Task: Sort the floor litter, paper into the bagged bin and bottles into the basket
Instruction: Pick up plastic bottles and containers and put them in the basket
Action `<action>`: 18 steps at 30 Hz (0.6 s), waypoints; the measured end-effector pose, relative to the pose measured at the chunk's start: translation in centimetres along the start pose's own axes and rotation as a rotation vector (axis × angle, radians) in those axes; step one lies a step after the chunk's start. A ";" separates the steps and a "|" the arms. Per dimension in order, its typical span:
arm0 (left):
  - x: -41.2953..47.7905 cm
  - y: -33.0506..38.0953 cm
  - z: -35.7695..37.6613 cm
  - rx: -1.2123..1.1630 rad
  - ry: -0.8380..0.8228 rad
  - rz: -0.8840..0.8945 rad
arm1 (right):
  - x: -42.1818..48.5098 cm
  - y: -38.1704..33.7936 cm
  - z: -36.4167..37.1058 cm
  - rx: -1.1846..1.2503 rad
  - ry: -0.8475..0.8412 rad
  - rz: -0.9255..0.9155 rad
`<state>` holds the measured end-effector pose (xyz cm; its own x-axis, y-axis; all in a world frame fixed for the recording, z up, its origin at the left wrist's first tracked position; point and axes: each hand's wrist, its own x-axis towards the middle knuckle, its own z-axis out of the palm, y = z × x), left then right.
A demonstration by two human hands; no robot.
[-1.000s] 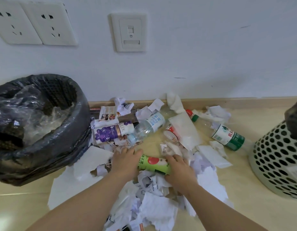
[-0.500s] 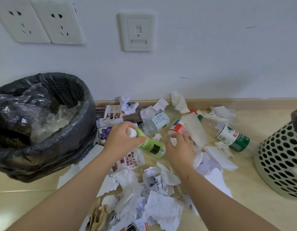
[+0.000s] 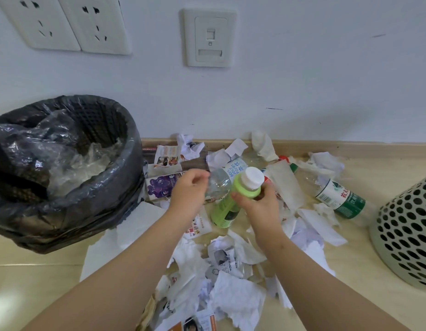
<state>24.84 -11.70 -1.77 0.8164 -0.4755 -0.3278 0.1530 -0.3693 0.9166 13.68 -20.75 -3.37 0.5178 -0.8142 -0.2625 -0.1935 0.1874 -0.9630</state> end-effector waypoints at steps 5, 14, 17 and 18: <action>3.0 -3.8 0.1 0.405 0.069 -0.117 | 0.0 0.3 -1.2 0.005 0.107 0.003; 4.9 -5.9 3.1 0.628 -0.061 -0.093 | 0.0 1.2 -3.3 -0.031 0.105 -0.070; 4.3 -5.8 3.6 0.532 0.029 -0.097 | 0.3 1.0 -3.3 -0.046 0.088 -0.077; 4.0 -5.3 3.9 0.510 0.034 -0.064 | 0.3 1.0 -3.5 -0.030 0.098 -0.071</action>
<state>25.10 -14.72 -8.84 0.8332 -0.4162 -0.3642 -0.0812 -0.7434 0.6639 10.74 -22.75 -4.20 0.4476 -0.8748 -0.1853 -0.1848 0.1122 -0.9763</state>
